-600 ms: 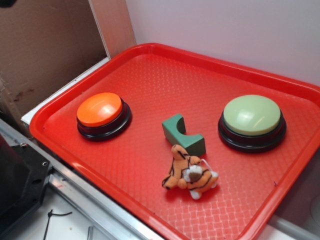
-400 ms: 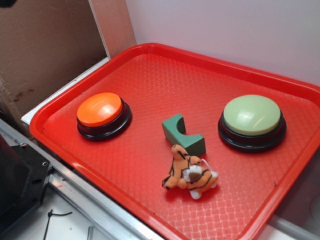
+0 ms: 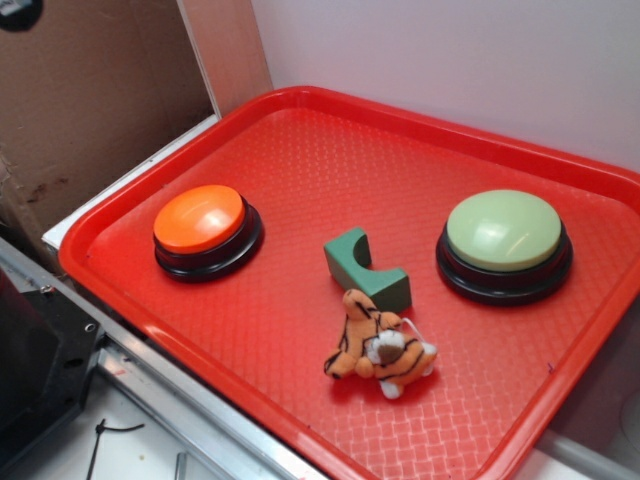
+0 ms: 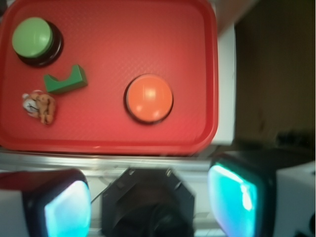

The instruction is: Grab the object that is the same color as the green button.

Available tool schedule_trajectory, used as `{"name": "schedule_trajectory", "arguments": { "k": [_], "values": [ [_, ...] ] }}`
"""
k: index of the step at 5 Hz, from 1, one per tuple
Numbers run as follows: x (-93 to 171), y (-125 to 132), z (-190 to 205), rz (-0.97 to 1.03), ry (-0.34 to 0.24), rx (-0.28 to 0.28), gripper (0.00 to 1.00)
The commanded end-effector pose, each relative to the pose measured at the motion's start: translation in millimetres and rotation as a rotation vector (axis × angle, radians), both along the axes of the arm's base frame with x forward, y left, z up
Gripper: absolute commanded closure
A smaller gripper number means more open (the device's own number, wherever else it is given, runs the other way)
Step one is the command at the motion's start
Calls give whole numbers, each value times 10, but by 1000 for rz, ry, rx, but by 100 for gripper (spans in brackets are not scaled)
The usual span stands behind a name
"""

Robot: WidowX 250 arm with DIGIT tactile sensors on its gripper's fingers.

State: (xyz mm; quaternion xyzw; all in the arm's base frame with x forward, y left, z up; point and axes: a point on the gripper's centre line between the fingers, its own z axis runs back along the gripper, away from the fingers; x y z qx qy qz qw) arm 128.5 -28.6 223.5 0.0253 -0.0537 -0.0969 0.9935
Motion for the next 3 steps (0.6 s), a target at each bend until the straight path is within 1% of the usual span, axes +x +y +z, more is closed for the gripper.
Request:
{"name": "schedule_trajectory", "arguments": {
  "k": [1, 2, 3],
  "values": [
    [316, -242, -266, -495, -143, 35, 0],
    [499, -309, -531, -742, -241, 7, 0],
    [609, -428, -741, -986, -291, -60, 0]
  ]
}}
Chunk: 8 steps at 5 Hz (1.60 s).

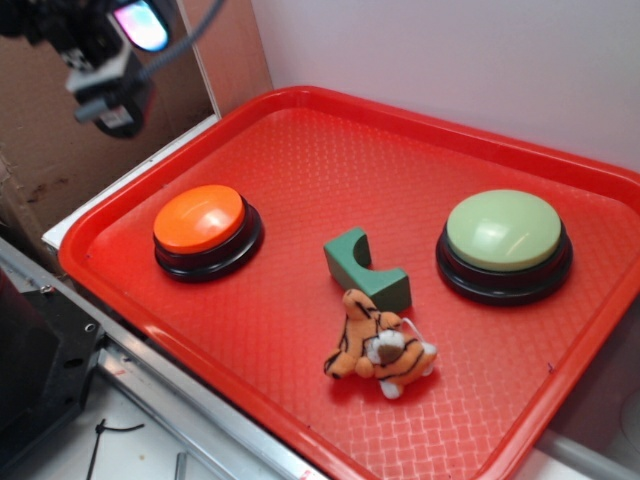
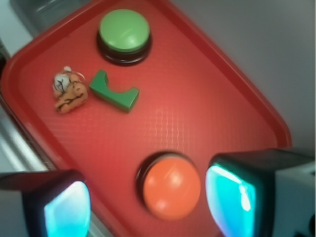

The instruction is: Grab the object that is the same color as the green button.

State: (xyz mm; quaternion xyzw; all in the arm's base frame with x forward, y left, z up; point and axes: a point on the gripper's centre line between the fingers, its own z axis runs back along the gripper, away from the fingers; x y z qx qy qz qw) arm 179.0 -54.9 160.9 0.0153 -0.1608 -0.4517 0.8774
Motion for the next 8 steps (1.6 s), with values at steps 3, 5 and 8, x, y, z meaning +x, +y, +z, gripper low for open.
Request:
{"name": "schedule_trajectory", "arguments": {
  "k": [3, 5, 8],
  "values": [
    [278, -714, -777, -922, -8, -63, 0],
    [249, -951, -1163, -953, 66, 13, 0],
    [380, -897, -1481, -818, 146, 73, 29]
  ]
}}
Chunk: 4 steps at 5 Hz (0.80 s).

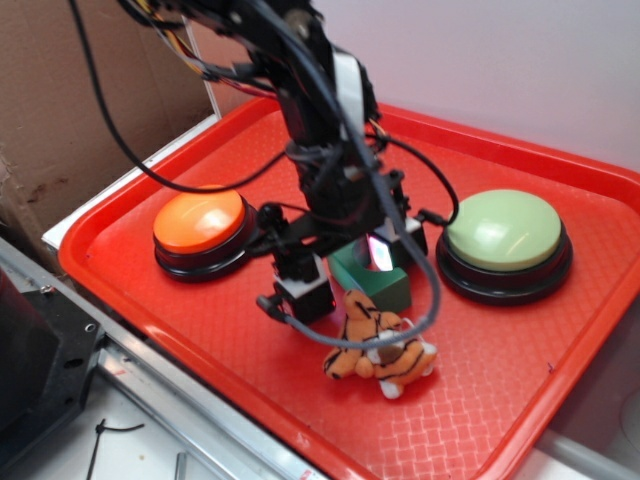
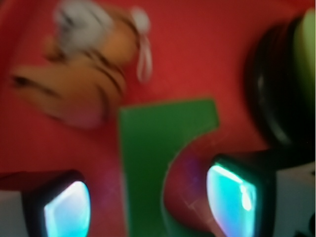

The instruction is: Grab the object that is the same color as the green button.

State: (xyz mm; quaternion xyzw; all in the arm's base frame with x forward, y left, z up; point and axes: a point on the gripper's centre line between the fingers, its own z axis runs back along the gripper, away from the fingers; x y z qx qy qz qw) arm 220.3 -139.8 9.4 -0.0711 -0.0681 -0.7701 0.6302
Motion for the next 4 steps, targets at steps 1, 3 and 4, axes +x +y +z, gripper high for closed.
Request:
{"name": "schedule_trajectory", "arguments": {
  "k": [1, 3, 4],
  "values": [
    [-51, -36, 63, 12, -65, 16, 100],
    [-52, 133, 345, 268, -12, 79, 100],
    [-47, 175, 657, 515, 0, 231, 100]
  ]
}}
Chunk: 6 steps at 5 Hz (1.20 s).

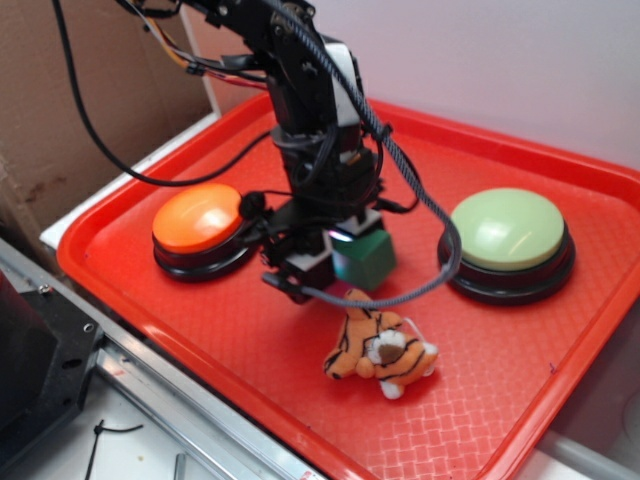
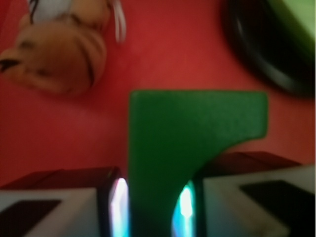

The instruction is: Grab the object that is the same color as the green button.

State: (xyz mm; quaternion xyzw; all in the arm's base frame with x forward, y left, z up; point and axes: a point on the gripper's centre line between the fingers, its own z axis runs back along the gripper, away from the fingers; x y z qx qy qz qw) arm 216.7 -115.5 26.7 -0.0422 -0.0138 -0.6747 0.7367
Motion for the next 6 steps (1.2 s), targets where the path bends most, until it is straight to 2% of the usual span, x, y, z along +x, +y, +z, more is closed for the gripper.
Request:
{"name": "schedule_trajectory", "arguments": {
  "k": [1, 2, 3, 4, 5, 6],
  "values": [
    [27, -62, 732, 477, -7, 96, 100],
    [83, -29, 1032, 727, -13, 118, 100],
    [212, 16, 1253, 978, 4, 72, 100],
    [344, 81, 1458, 1227, 30, 58, 100],
    [403, 189, 1506, 1476, 67, 29, 100],
    [464, 197, 1457, 1571, 70, 59, 100]
  ]
}}
